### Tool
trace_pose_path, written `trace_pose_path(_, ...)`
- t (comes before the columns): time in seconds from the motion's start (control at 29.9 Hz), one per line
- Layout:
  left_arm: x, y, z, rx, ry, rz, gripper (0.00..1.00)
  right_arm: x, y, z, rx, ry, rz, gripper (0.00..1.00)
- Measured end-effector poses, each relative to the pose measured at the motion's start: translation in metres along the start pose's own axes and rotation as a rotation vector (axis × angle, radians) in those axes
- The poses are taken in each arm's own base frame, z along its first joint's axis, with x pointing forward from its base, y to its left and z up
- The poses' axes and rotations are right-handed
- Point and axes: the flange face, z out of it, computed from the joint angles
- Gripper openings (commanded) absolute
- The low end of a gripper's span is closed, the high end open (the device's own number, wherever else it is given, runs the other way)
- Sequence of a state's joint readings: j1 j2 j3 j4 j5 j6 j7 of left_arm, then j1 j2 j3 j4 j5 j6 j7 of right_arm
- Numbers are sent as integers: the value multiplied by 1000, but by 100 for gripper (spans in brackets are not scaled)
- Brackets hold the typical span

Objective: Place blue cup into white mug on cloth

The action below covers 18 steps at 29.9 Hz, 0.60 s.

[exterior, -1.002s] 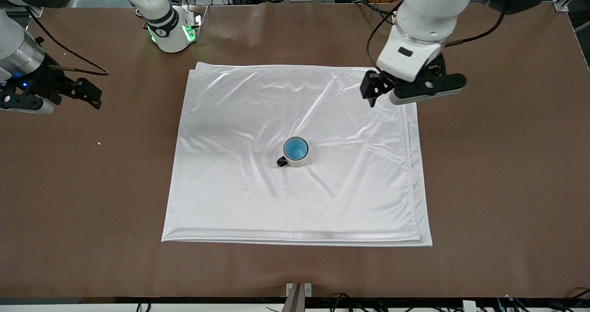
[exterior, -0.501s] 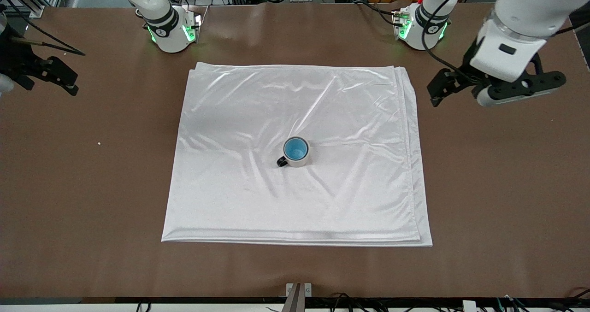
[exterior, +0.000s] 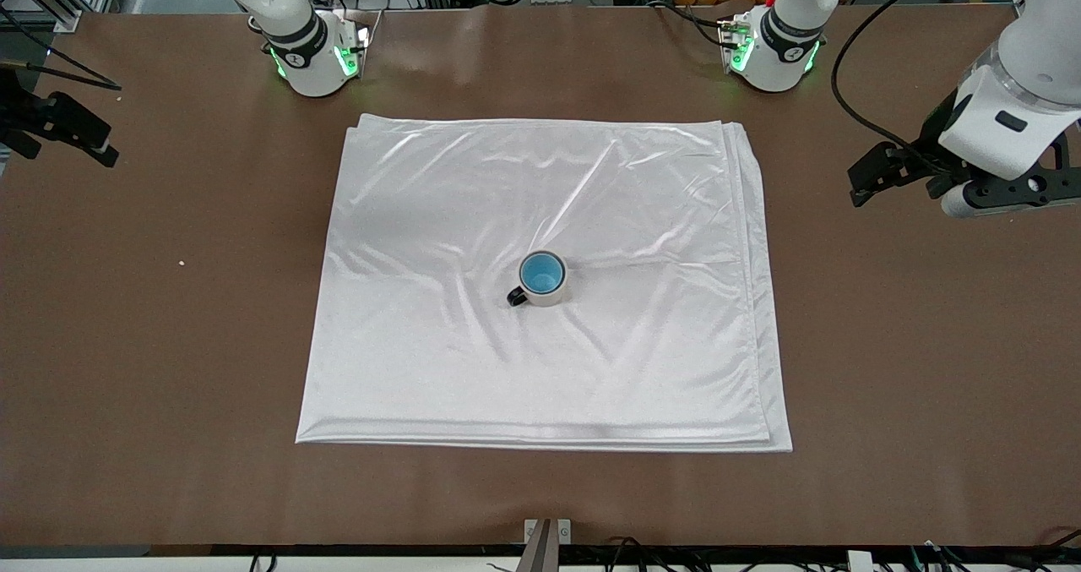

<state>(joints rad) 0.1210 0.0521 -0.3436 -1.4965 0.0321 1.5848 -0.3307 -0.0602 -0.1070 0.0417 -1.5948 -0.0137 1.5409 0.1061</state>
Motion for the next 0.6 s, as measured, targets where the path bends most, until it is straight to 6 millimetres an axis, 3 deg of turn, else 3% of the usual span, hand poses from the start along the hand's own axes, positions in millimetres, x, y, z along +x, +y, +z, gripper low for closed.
trace_pose_path(0.6,10,-24,5,-7,44,-44,100,6,-5,4,13,14,-10,100)
